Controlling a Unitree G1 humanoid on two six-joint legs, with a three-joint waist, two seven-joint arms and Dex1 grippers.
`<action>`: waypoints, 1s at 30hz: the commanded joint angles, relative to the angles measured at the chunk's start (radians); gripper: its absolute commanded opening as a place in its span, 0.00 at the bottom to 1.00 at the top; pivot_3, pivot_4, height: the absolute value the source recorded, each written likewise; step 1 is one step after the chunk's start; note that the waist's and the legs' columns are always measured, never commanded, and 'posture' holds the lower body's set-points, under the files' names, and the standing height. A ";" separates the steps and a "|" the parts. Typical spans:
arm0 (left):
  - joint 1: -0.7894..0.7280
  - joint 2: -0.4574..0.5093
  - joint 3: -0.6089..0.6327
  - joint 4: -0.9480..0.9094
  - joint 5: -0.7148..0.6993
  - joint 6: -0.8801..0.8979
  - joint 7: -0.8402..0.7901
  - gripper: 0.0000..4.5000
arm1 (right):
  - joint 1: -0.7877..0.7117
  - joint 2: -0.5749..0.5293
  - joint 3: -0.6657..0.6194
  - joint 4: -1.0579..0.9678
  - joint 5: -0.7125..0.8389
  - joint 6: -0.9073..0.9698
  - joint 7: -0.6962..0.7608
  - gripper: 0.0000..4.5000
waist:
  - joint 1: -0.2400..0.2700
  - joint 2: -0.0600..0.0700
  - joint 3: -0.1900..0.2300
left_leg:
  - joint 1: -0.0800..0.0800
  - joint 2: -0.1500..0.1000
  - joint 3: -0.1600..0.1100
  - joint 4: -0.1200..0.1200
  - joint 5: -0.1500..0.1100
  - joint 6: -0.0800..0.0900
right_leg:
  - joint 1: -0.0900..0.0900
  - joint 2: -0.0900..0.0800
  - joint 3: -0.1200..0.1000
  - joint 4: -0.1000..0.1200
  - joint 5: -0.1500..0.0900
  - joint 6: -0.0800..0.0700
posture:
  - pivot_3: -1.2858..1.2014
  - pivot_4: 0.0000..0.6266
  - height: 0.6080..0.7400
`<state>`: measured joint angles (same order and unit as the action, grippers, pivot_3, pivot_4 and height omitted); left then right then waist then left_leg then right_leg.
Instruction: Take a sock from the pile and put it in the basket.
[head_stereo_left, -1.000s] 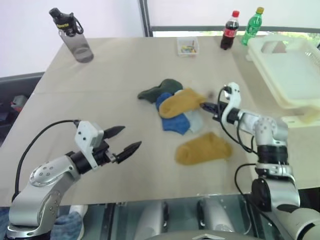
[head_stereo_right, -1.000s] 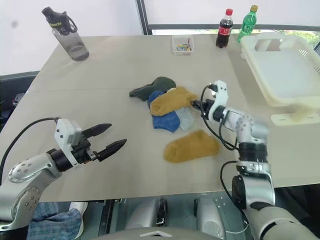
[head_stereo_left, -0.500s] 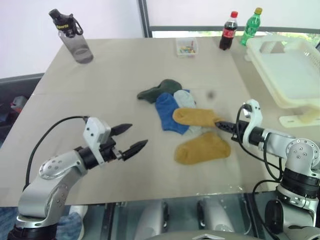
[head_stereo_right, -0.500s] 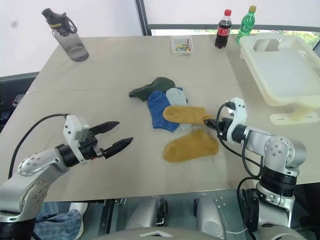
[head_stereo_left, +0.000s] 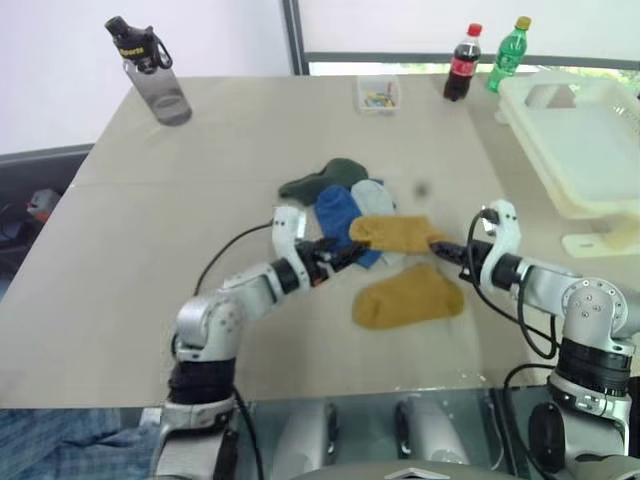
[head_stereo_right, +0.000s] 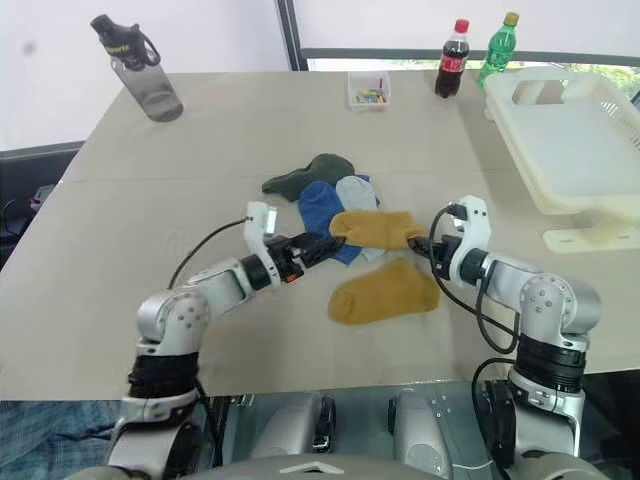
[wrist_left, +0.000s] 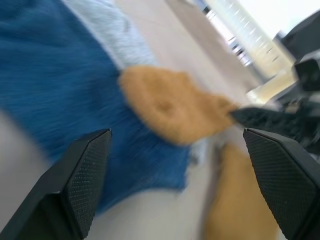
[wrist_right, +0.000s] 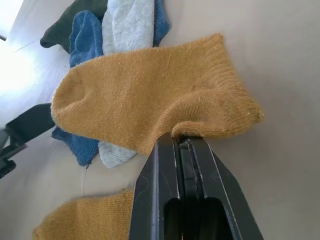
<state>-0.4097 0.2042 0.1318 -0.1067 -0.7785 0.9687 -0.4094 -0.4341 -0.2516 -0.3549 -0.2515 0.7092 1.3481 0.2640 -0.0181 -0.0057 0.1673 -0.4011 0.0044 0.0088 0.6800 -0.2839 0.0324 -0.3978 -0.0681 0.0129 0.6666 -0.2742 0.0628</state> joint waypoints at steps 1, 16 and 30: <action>-0.042 -0.023 0.063 0.040 -0.057 0.034 0.032 1.00 | 0.008 0.015 0.004 -0.024 0.008 -0.026 -0.010 0.01 | 0.000 0.000 0.000 | 0.000 0.000 0.000 0.000 0.000 0.000 | 0.000 0.000 0.000 0.000 0.000 0.000 | 0.52 0.24 1.00; -0.108 -0.081 0.145 0.184 -0.110 0.059 0.039 0.48 | 0.044 0.045 0.007 -0.054 0.015 -0.066 -0.052 0.00 | 0.004 0.000 0.000 | 0.000 0.000 0.000 0.003 0.000 0.000 | 0.000 0.000 0.000 0.002 0.000 0.000 | 0.52 0.24 1.00; -0.020 -0.054 0.154 0.016 -0.190 0.136 0.039 0.03 | 0.079 0.026 0.011 -0.123 0.083 -0.072 -0.001 0.00 | 0.003 0.000 0.000 | 0.000 0.000 0.000 0.003 0.000 0.000 | 0.000 0.000 0.001 0.002 0.000 0.000 | 0.52 0.24 1.00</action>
<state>-0.4378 0.1409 0.2684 -0.0168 -0.9208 1.0906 -0.3637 -0.3593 -0.2133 -0.3395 -0.3017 0.7377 1.2841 0.2247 -0.0149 -0.0058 0.1672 -0.4014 0.0044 0.0088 0.6825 -0.2838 0.0322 -0.3980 -0.0681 0.0136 0.6686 -0.2742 0.0627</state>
